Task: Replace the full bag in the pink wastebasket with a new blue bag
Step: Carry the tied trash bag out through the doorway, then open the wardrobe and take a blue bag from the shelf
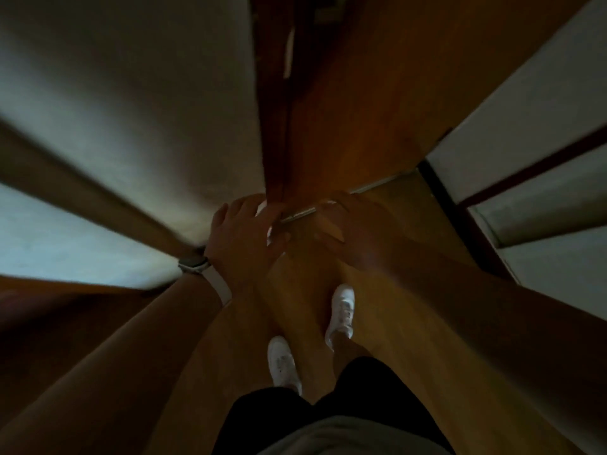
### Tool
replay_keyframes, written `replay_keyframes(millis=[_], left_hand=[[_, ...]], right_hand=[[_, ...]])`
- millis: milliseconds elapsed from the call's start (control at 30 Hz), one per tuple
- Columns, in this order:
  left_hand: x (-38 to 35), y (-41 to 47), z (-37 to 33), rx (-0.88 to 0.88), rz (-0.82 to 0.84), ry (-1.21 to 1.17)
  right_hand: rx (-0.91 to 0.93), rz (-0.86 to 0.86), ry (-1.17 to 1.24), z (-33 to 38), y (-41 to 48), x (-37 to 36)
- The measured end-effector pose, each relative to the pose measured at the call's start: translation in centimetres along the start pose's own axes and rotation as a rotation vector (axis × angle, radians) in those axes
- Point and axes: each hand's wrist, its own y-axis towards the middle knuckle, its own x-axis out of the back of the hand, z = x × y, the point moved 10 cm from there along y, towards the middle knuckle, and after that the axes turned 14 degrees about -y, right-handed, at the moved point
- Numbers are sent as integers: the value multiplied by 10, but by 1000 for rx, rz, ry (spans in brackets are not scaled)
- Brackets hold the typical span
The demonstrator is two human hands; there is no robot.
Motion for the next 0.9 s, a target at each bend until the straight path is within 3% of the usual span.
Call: replay_keyframes(millis=[200,467,900], left_hand=[[-16,8,-135,-247,156,54],[-55,4,-336,-713,202,229],[-235,-111,-638,-1156,363,155]], right_hand=[[-275,25,-65,-74,-103,59],[-681,43,-87,-181,-276,104],[-1179,-115,-10,-315,-613,97]])
